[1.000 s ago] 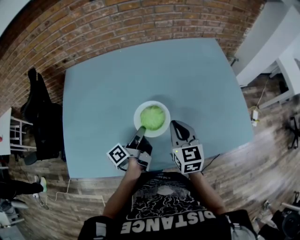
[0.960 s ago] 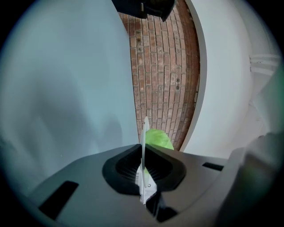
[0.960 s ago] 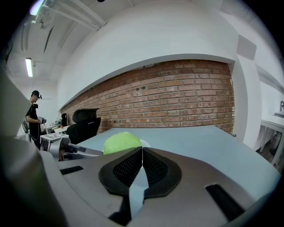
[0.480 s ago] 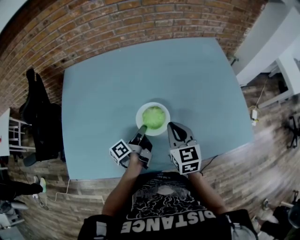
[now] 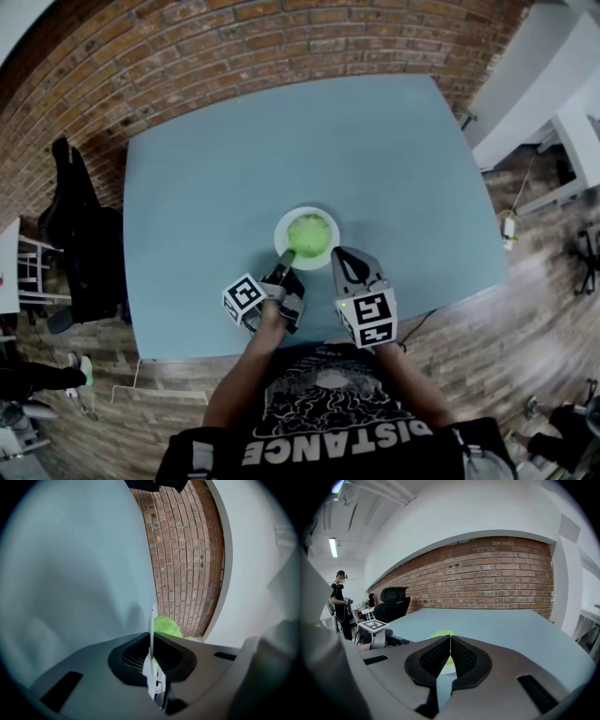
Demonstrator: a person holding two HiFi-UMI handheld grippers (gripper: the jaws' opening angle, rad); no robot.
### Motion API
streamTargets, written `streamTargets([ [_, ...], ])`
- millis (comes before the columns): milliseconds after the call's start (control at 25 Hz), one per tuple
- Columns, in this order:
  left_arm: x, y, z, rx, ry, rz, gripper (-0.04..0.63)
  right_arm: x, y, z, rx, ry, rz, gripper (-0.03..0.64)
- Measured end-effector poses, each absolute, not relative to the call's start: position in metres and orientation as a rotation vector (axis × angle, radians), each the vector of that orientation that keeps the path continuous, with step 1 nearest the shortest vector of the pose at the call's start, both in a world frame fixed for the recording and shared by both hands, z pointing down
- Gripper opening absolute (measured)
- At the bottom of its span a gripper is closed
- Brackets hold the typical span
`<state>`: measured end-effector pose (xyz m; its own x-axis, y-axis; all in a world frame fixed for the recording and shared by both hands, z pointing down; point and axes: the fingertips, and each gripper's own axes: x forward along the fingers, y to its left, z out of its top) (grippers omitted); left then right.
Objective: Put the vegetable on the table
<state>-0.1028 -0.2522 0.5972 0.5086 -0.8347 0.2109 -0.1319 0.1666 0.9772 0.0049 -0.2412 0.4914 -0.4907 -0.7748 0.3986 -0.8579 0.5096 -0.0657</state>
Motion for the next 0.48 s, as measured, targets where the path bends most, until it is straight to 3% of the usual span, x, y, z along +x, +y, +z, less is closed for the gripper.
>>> streamTargets([
  [480, -0.103, -0.254, 0.619, 1.293, -0.969, -0.564, 0.020, 0.010, -0.241, 0.493, 1.377, -2.424, 0.373, 0.009],
])
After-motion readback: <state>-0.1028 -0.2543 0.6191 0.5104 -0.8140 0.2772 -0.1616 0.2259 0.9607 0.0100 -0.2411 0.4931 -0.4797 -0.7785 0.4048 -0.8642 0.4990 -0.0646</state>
